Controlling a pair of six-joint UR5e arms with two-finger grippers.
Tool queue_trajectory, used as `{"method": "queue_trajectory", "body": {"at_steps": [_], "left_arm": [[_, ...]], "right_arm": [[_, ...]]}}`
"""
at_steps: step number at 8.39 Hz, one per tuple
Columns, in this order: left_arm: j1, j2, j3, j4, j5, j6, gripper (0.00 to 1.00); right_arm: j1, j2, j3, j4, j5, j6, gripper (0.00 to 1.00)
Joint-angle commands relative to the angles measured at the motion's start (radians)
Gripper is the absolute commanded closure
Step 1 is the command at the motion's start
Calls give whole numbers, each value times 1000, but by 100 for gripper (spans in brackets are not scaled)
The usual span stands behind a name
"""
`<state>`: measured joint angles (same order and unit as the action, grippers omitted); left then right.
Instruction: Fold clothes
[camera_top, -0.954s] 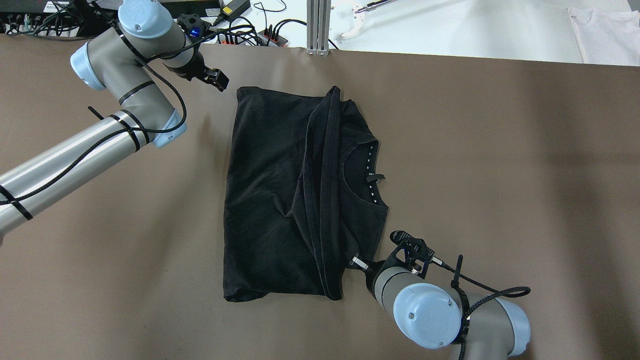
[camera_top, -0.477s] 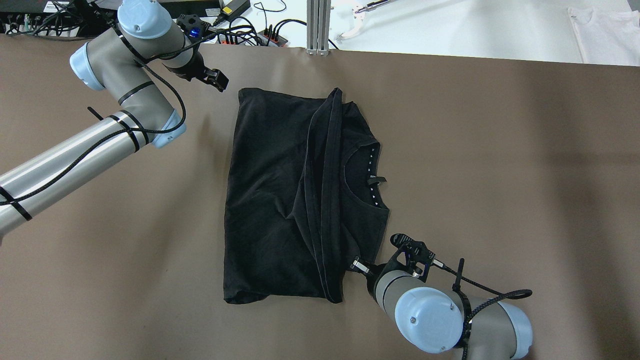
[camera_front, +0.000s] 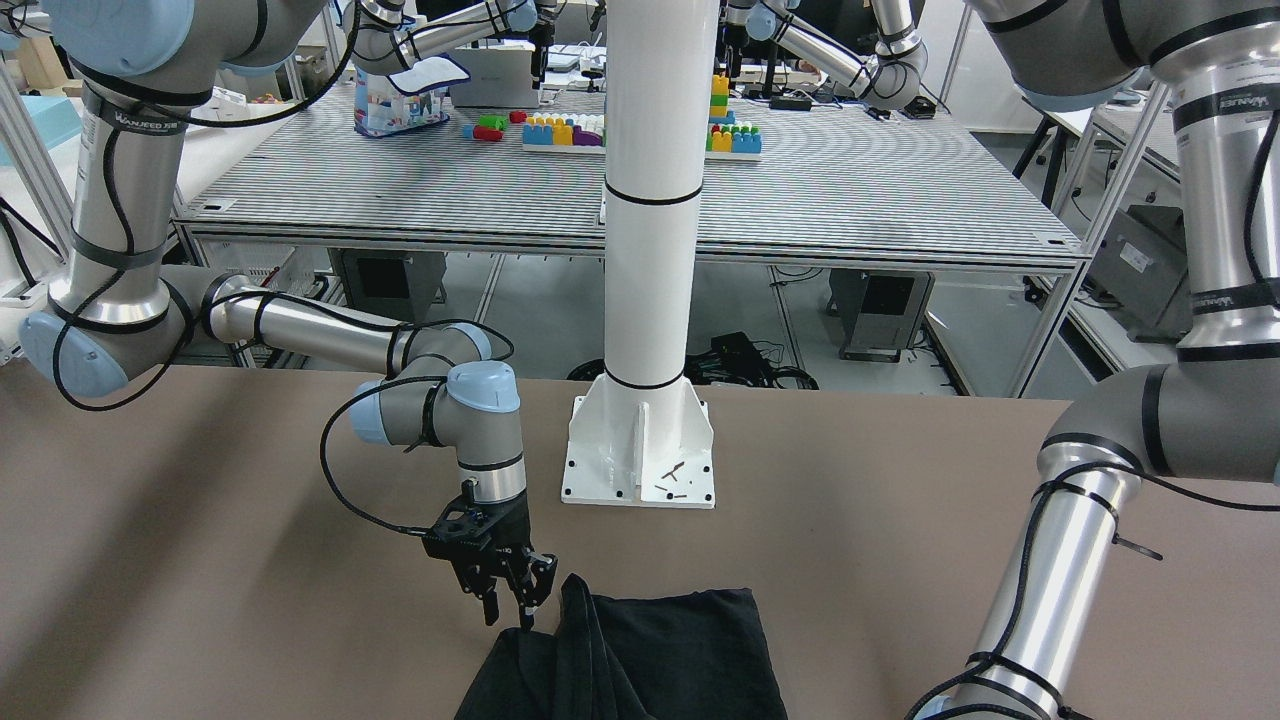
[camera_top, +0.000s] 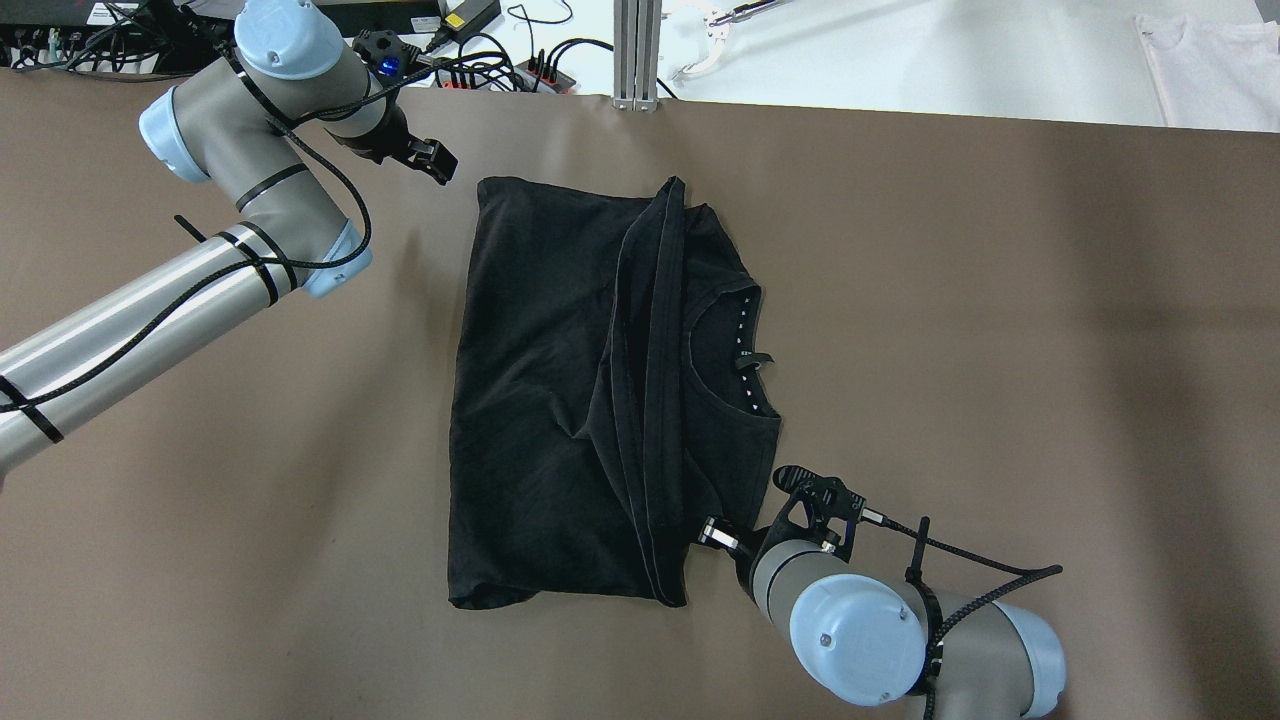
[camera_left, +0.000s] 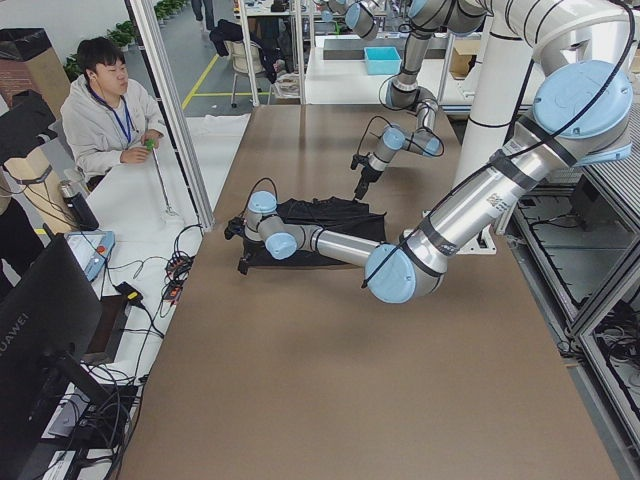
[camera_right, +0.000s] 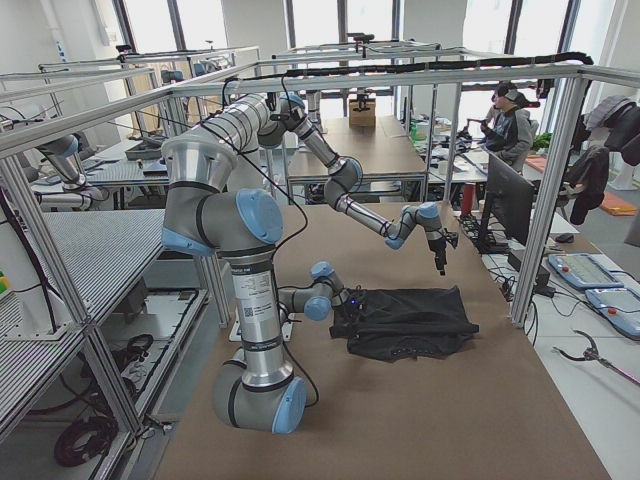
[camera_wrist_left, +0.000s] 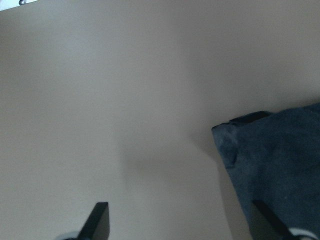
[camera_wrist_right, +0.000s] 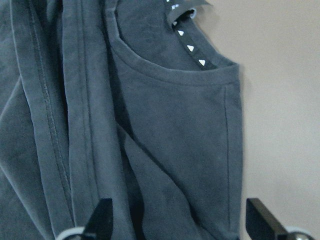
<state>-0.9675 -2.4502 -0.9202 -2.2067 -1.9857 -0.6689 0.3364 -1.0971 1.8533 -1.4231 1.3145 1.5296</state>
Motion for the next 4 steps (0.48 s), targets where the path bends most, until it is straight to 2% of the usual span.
{"method": "queue_trajectory", "body": {"at_steps": [1, 2, 4], "left_arm": [[4, 34, -61, -1, -2, -40, 0], [9, 61, -95, -1, -4, -40, 0], [9, 79, -114, -1, -8, -40, 0]], "right_arm": [[56, 98, -106, -60, 2, -141, 6], [76, 153, -184, -60, 6, -167, 6], [114, 335, -410, -77, 55, -177, 6]]}}
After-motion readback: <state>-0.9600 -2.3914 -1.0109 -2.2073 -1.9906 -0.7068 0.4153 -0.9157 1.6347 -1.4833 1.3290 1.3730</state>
